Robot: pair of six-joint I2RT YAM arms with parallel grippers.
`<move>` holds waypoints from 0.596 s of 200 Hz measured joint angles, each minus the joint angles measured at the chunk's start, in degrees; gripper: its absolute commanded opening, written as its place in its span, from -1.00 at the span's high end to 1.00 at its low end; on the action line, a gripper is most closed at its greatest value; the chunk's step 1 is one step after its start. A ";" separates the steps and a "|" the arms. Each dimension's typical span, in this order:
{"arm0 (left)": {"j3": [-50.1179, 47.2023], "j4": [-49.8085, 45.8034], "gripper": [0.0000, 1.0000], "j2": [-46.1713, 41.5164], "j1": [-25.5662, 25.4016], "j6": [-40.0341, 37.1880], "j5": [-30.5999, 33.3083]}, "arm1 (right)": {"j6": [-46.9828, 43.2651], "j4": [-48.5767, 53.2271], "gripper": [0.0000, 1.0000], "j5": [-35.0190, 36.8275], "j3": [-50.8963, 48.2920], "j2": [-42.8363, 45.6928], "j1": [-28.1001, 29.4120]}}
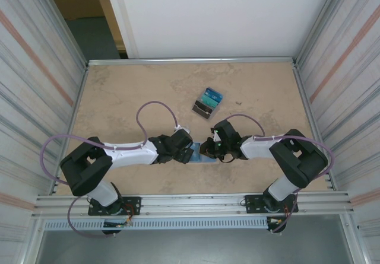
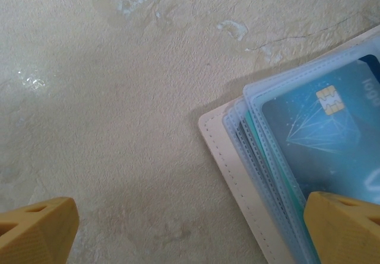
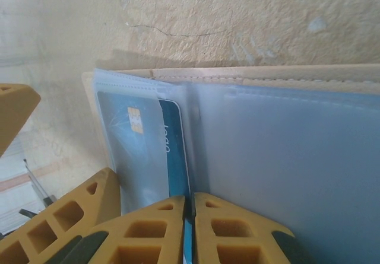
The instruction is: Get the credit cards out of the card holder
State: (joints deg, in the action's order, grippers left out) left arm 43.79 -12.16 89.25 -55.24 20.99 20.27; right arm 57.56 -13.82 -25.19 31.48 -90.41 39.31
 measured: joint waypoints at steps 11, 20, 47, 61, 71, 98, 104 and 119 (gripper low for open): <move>0.02 -0.02 -0.97 0.00 -0.02 0.00 0.00 | 0.44 -0.79 0.75 -0.33 -0.28 -0.02 -0.15; 0.02 -0.04 -0.97 0.00 -0.02 0.00 0.00 | 0.57 -1.44 0.75 -0.63 -0.59 -0.02 -0.31; 0.11 -0.15 -0.97 0.09 -0.02 0.00 0.00 | 1.01 -3.61 0.75 -1.60 -1.40 -0.46 -0.63; 0.33 -0.48 -0.97 0.15 -0.02 0.00 0.22 | 1.40 -4.59 0.75 -2.12 -1.64 -0.76 -0.79; 0.52 -0.81 -0.97 0.31 -0.02 -0.04 0.44 | 1.68 -5.33 0.76 -2.34 -1.66 -1.09 -0.79; 1.11 -1.75 -0.97 0.61 -0.02 -0.07 1.33 | 2.23 -7.52 0.81 -3.08 -1.92 -1.90 -0.85; 1.11 -1.79 -0.97 0.63 -0.02 -0.07 1.46 | 2.38 -7.93 0.83 -3.19 -2.01 -2.10 -0.90; 1.16 -1.81 -0.97 0.66 -0.02 -0.07 1.88 | 2.43 -8.66 0.92 -3.34 -2.25 -2.34 -1.07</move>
State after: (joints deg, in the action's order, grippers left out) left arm 44.95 -13.98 89.91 -55.27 20.93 22.15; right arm 59.99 -22.48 -28.53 29.23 -92.75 38.24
